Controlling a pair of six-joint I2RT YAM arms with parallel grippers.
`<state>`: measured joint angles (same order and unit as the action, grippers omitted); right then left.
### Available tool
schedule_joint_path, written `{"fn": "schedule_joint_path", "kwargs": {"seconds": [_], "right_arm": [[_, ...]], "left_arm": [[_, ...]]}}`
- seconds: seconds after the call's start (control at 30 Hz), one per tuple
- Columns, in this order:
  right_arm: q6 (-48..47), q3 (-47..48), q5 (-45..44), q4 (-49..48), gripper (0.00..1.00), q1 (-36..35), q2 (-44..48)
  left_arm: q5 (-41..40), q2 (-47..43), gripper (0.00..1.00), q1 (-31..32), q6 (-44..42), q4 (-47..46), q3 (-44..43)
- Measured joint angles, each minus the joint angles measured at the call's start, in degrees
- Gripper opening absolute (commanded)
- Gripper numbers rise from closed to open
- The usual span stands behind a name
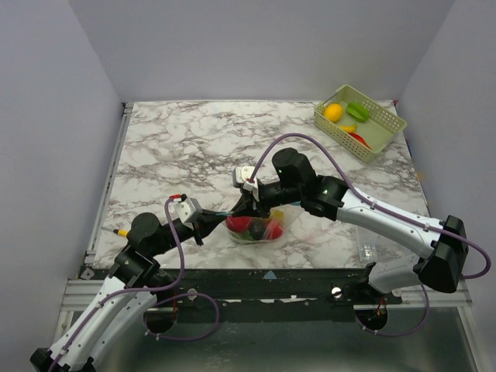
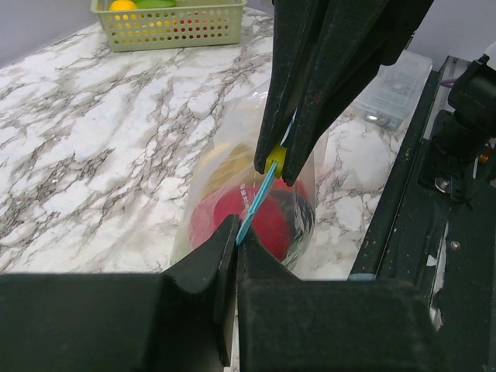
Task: Place the food in the zip-top bag and seal the zipper
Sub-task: Zip the zipper food storage bag at the center of the board.
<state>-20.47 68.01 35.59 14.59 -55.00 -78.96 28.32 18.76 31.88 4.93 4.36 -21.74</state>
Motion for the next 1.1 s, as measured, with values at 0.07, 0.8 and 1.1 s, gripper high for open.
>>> {"fn": "schedule_joint_path", "kwargs": {"seconds": [0.07,0.8,1.1], "right_arm": [[0.4,0.0,0.0,0.0,0.00,0.1,0.0],[2.4,0.0,-0.7,0.0,0.00,0.3,-0.5],[2.4,-3.1,-2.8,0.1,0.00,2.5,4.4]], "left_arm": [[0.7,0.5,0.20,0.0,0.0,0.0,-0.2],[4.4,4.4,0.00,-0.3,-0.2,-1.2,-3.6],[-1.6,-0.3,0.00,-0.1,-0.9,1.4,-3.6]]}}
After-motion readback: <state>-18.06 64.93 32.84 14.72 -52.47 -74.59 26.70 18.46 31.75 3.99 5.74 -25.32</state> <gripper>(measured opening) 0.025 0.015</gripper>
